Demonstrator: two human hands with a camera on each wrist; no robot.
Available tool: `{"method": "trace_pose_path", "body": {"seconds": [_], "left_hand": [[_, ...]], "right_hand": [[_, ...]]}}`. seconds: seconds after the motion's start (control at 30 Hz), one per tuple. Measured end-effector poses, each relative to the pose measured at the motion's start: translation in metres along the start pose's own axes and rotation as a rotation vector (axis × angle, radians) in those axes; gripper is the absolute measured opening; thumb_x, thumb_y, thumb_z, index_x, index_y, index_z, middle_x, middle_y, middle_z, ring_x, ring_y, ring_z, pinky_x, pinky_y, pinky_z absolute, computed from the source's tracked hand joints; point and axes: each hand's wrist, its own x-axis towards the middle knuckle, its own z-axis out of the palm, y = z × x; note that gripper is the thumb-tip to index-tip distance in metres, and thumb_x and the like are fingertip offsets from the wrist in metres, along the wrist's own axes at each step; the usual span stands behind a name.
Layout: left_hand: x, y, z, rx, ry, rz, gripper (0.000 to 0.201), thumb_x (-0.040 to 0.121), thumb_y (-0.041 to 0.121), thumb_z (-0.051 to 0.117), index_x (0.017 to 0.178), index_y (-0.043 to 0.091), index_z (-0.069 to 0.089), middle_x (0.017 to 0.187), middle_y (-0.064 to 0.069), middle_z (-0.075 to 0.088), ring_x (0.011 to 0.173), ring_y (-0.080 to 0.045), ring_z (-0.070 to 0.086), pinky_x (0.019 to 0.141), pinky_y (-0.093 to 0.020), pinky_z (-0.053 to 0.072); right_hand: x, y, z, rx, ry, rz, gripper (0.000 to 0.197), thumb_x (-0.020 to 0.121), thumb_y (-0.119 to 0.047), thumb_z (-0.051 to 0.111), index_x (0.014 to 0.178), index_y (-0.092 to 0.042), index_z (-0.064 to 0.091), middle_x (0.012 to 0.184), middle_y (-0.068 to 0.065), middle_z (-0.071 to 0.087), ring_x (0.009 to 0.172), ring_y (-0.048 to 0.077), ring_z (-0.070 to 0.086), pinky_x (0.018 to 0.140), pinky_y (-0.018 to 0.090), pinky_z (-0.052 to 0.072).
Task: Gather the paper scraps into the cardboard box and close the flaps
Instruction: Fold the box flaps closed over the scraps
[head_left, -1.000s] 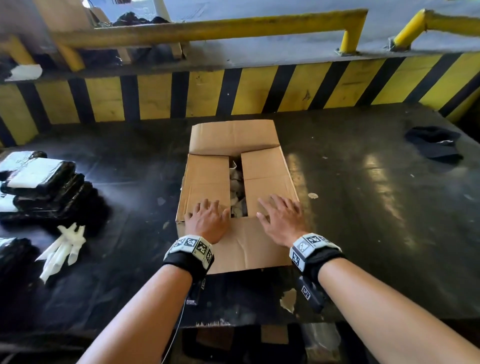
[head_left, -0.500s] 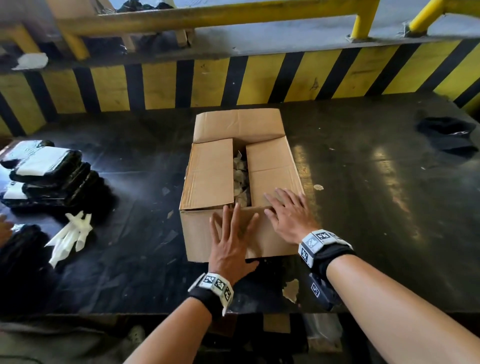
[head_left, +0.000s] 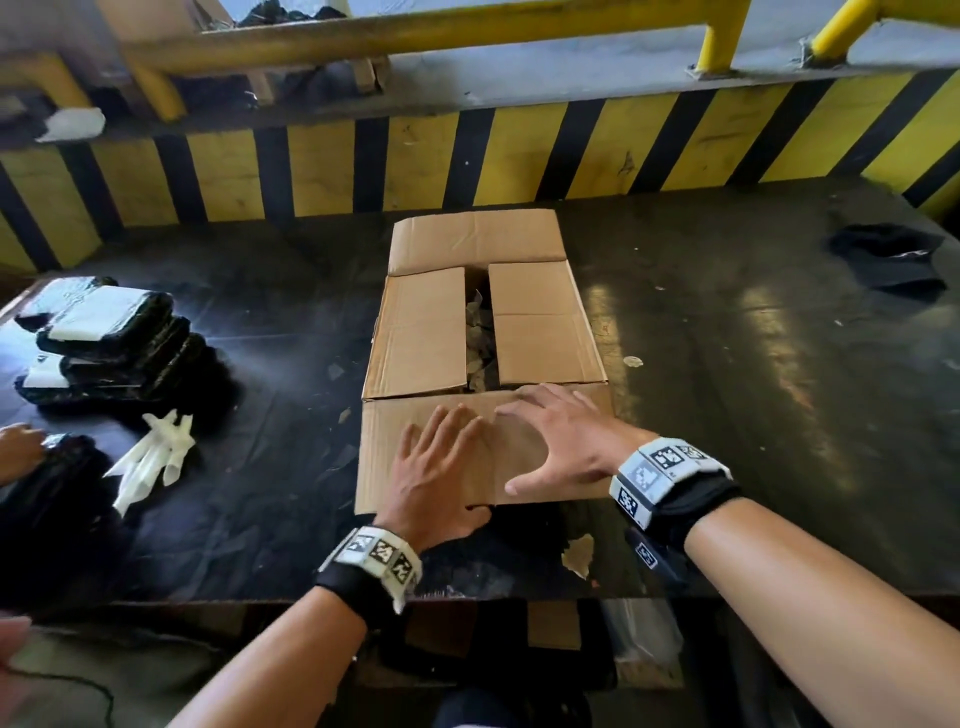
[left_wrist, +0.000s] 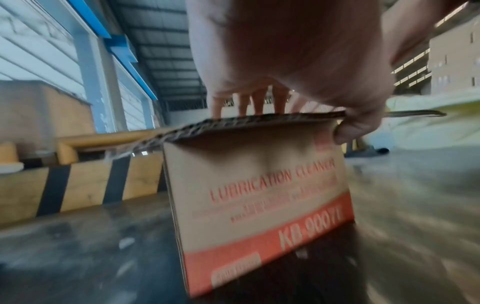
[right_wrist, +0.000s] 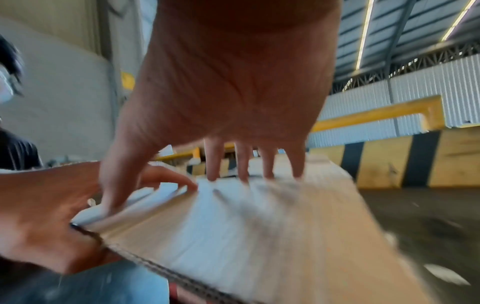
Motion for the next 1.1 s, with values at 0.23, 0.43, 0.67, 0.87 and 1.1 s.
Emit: {"method": "trace_pose_path", "body": {"seconds": [0.23, 0.43, 0.67, 0.87, 1.1], "left_hand": [[0.043, -0.02, -0.115, 0.019, -0.077, -0.081, 0.059, 0.065, 0.083, 0.056, 0.105, 0.043, 0.072, 0.098, 0.016, 0.072, 0.079, -0.009, 0.066, 0.066, -0.027, 0.054], [0.11, -0.056, -0.142, 0.034, 0.03, -0.161, 0.034, 0.08, 0.066, 0.063, 0.095, 0.038, 0.075, 0.081, 0.008, 0.067, 0.074, -0.016, 0.062, 0.062, -0.027, 0.047], [0.176, -0.098, -0.103, 0.017, -0.07, -0.224, 0.048, 0.082, 0.073, 0.053, 0.105, 0.032, 0.064, 0.099, 0.006, 0.067, 0.089, -0.02, 0.061, 0.09, -0.044, 0.048], [0.227, -0.16, -0.064, -0.072, -0.252, -0.328, 0.045, 0.083, 0.061, 0.067, 0.118, 0.033, 0.064, 0.126, 0.0, 0.062, 0.117, -0.023, 0.056, 0.103, -0.046, 0.045], [0.296, -0.212, -0.048, -0.231, -0.263, -0.554, 0.083, 0.084, 0.051, 0.07, 0.151, 0.022, 0.031, 0.143, -0.018, 0.047, 0.127, -0.036, 0.05, 0.103, -0.045, 0.044]], "right_hand": [[0.012, -0.044, -0.103, 0.051, -0.273, 0.072, 0.061, 0.083, -0.051, 0.071, 0.136, -0.025, 0.057, 0.133, -0.002, 0.062, 0.112, 0.018, 0.061, 0.09, 0.033, 0.051], [0.05, -0.043, -0.138, -0.062, 0.198, 0.089, 0.03, 0.097, -0.033, 0.054, 0.121, -0.023, 0.068, 0.116, 0.004, 0.068, 0.098, 0.024, 0.064, 0.088, 0.041, 0.055], [0.122, -0.01, -0.09, -0.136, 0.476, 0.184, 0.034, 0.097, -0.03, 0.046, 0.129, -0.026, 0.055, 0.123, 0.003, 0.064, 0.114, 0.027, 0.059, 0.102, 0.053, 0.034], [0.156, 0.028, -0.062, 0.018, 0.14, 0.359, 0.053, 0.093, -0.048, 0.051, 0.143, -0.032, 0.045, 0.144, 0.006, 0.046, 0.133, 0.03, 0.045, 0.111, 0.054, 0.033], [0.176, 0.051, -0.074, 0.262, 0.015, 0.395, 0.058, 0.082, -0.044, 0.074, 0.135, -0.029, 0.056, 0.133, 0.008, 0.052, 0.13, 0.027, 0.048, 0.105, 0.032, 0.037]]}}
